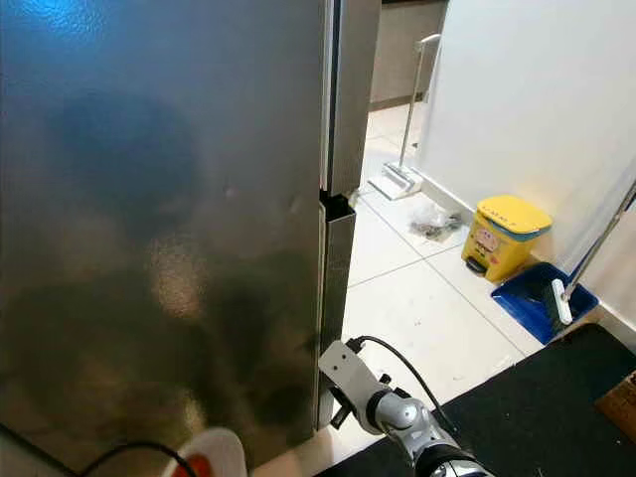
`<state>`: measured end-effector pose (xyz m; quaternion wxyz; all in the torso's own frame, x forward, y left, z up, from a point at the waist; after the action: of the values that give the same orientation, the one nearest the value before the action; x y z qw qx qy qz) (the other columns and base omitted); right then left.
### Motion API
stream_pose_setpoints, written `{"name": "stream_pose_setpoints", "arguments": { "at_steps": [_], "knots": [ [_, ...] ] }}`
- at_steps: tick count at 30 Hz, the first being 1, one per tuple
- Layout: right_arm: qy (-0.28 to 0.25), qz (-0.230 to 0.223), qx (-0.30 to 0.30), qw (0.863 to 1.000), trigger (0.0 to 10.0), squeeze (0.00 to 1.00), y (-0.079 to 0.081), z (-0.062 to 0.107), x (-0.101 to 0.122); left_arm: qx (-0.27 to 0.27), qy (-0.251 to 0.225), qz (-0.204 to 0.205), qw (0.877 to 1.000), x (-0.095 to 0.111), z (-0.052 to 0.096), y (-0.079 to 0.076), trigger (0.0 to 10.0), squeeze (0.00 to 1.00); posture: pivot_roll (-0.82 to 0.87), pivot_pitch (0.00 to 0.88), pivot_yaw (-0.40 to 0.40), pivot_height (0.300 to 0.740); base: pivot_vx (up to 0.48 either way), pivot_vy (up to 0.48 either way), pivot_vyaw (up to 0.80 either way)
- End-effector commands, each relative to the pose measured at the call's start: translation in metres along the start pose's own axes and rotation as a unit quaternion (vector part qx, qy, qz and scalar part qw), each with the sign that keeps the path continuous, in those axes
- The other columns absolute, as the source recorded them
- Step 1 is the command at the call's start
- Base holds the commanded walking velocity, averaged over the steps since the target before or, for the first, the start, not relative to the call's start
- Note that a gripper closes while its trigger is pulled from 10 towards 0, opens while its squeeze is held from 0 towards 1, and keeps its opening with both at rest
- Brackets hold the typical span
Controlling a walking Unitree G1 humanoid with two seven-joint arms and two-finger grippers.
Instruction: Restocking fridge
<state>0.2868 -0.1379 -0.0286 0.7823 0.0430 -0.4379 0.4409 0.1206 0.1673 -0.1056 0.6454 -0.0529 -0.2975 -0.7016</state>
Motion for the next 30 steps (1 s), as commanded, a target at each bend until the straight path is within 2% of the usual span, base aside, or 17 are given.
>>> {"name": "stream_pose_setpoints", "arguments": {
  "at_steps": [1, 6, 9, 10, 11, 13, 16, 18, 19, 20, 24, 30],
  "knots": [
    [0.002, 0.012, -0.009, 1.000, 10.0, 0.00, -0.005, 0.000, 0.003, -0.025, 0.004, -0.033, 0.999, -0.007, 0.006, -0.008, 10.0, 0.00, -0.01, 0.000, -0.012, 0.740, 0.000, 0.000, 0.00],
    [-0.001, 0.004, -0.036, 0.999, 10.0, 0.00, -0.016, 0.001, 0.006, -0.006, 0.009, -0.036, 0.999, -0.009, 0.007, -0.003, 10.0, 0.00, -0.01, 0.000, -0.008, 0.740, 0.000, 0.000, 0.00],
    [-0.037, -0.009, -0.063, 0.997, 10.0, 0.00, -0.034, 0.001, 0.023, 0.009, 0.014, -0.041, 0.999, -0.011, 0.007, 0.003, 10.0, 0.00, -0.01, 0.000, -0.007, 0.740, 0.000, 0.000, 0.00],
    [-0.037, -0.009, -0.063, 0.997, 10.0, 0.00, -0.034, 0.001, 0.023, 0.009, 0.014, -0.041, 0.999, -0.011, 0.007, 0.003, 10.0, 0.00, -0.01, 0.000, -0.007, 0.740, 0.000, 0.000, 0.00],
    [-0.054, -0.004, -0.082, 0.995, 10.0, 0.00, -0.046, 0.001, 0.035, 0.016, 0.017, -0.047, 0.999, -0.012, 0.007, 0.006, 10.0, 0.00, -0.02, 0.000, -0.009, 0.740, 0.000, 0.000, 0.00],
    [-0.058, 0.000, -0.089, 0.994, 10.0, 0.00, -0.050, 0.002, 0.039, 0.019, 0.018, -0.050, 0.998, -0.012, 0.007, 0.007, 10.0, 0.00, -0.02, 0.000, -0.009, 0.740, 0.000, 0.000, 0.00],
    [-0.069, 0.015, -0.130, 0.989, 10.0, 0.00, -0.068, 0.002, 0.055, 0.030, 0.025, -0.051, 0.998, -0.015, 0.007, 0.013, 10.0, 0.00, -0.02, 0.000, -0.009, 0.740, 0.000, 0.000, 0.00],
    [-0.069, 0.015, -0.130, 0.989, 10.0, 0.00, -0.068, 0.002, 0.055, 0.030, 0.025, -0.051, 0.998, -0.015, 0.007, 0.013, 10.0, 0.00, -0.02, 0.000, -0.009, 0.740, 0.000, 0.000, 0.00],
    [-0.077, 0.013, -0.142, 0.987, 10.0, 0.00, -0.073, 0.003, 0.060, 0.033, 0.026, -0.051, 0.998, -0.015, 0.007, 0.015, 10.0, 0.00, -0.02, 0.000, -0.010, 0.740, 0.000, 0.000, 0.00],
    [-0.099, 0.005, -0.163, 0.982, 10.0, 1.00, -0.085, 0.007, 0.071, 0.044, 0.033, -0.048, 0.997, -0.018, 0.008, 0.021, 10.0, 0.00, -0.02, 0.000, -0.012, 0.740, 0.000, 0.000, 0.00],
    [-0.127, -0.001, -0.178, 0.976, 10.0, 1.00, -0.098, 0.011, 0.087, 0.059, 0.041, -0.043, 0.996, -0.019, 0.008, 0.028, 10.0, 0.00, -0.02, 0.000, -0.014, 0.740, 0.000, 0.000, 0.00],
    [-0.144, 0.004, -0.194, 0.970, 10.0, 1.00, -0.105, 0.012, 0.100, 0.065, 0.042, -0.039, 0.996, -0.019, 0.008, 0.031, 10.0, 0.00, -0.01, 0.009, -0.015, 0.740, 0.000, 0.000, 0.00]
  ]
}}
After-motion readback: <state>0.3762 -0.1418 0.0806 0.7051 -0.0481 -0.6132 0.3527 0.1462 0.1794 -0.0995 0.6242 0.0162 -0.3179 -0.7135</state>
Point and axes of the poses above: a point about 5 cm out from each wrist's last joint towards the gripper, its own z axis pointing back from the gripper into the wrist, its own x axis along the axis of the wrist's last joint, y = z × x, the point moved 2 cm from there along -z, pointing out of the wrist towards the gripper, and after that the axes turned 7 degrees about z, right-handed, at the moved point
